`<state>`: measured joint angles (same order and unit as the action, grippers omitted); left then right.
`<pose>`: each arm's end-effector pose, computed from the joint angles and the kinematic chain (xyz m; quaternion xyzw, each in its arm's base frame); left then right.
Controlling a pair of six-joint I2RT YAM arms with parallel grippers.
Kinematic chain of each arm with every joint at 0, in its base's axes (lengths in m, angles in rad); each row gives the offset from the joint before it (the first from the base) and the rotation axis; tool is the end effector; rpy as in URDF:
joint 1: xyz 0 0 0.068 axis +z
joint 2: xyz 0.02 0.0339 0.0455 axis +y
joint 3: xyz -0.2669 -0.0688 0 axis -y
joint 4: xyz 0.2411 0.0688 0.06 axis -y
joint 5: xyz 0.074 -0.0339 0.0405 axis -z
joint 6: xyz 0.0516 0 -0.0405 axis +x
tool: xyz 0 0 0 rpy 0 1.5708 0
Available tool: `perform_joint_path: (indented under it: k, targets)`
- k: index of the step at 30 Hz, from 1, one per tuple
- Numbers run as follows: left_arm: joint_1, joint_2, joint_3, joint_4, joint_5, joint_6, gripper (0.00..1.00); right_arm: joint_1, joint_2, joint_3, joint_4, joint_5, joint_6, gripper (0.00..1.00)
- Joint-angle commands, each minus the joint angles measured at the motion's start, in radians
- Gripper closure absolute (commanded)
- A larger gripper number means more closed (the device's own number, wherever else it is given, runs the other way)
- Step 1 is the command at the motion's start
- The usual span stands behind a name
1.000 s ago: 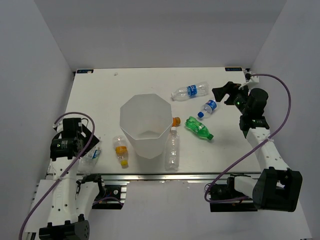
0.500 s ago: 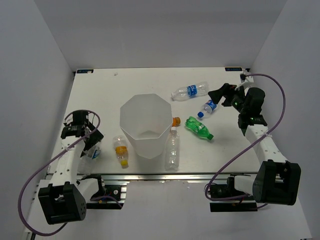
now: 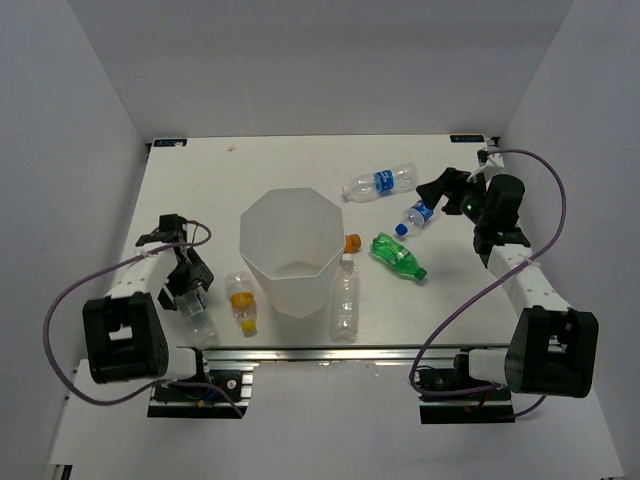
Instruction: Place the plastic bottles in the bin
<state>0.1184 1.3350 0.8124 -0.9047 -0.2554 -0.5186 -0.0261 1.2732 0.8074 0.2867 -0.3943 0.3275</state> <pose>0.2112 0.0383 0.1820 -0.3185 0.9367 0.1104 0.0949 0.3042 0.0119 0.2923 0.0088 0.7630 0.2430 0.5989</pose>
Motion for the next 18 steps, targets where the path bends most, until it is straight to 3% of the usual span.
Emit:
perform_joint_path:
  k: [1,2,3,6,7,9,10,14,16,18]
  targets:
    - [0.004,0.095,-0.029,0.093,0.143,0.032,0.1,-0.006,0.005,0.038,0.017,0.006,-0.015,0.11]
    - [0.004,0.11,-0.025,0.099,0.149,0.032,0.17,-0.008,0.003,0.039,0.012,0.006,-0.013,0.11]
    - [0.004,0.122,-0.021,0.102,0.147,0.032,0.35,-0.008,-0.001,0.038,0.011,0.008,-0.012,0.11]
    - [0.004,0.069,0.016,0.081,0.093,0.026,0.54,-0.008,-0.02,0.033,0.015,-0.003,-0.001,0.11]
    - [0.004,0.044,0.033,0.064,0.076,0.022,0.67,-0.008,-0.023,0.03,0.016,-0.006,0.001,0.11]
    - [0.004,-0.009,0.109,0.009,0.05,0.006,0.78,-0.008,-0.043,0.027,0.012,-0.023,0.005,0.11]
    - [0.004,-0.067,0.141,-0.011,0.019,0.0,0.89,-0.008,-0.051,0.023,0.012,-0.026,0.007,0.11]
    - [0.004,-0.175,0.385,-0.109,-0.125,-0.073,0.92,-0.008,-0.113,0.004,0.025,-0.054,0.015,0.11]
    - [0.004,-0.204,0.578,-0.134,-0.163,-0.104,0.96,-0.008,-0.136,-0.005,0.034,-0.058,0.002,0.11]
    - [0.003,-0.261,0.672,-0.026,-0.066,-0.113,1.0,-0.008,-0.17,-0.017,0.035,-0.084,-0.016,0.11]
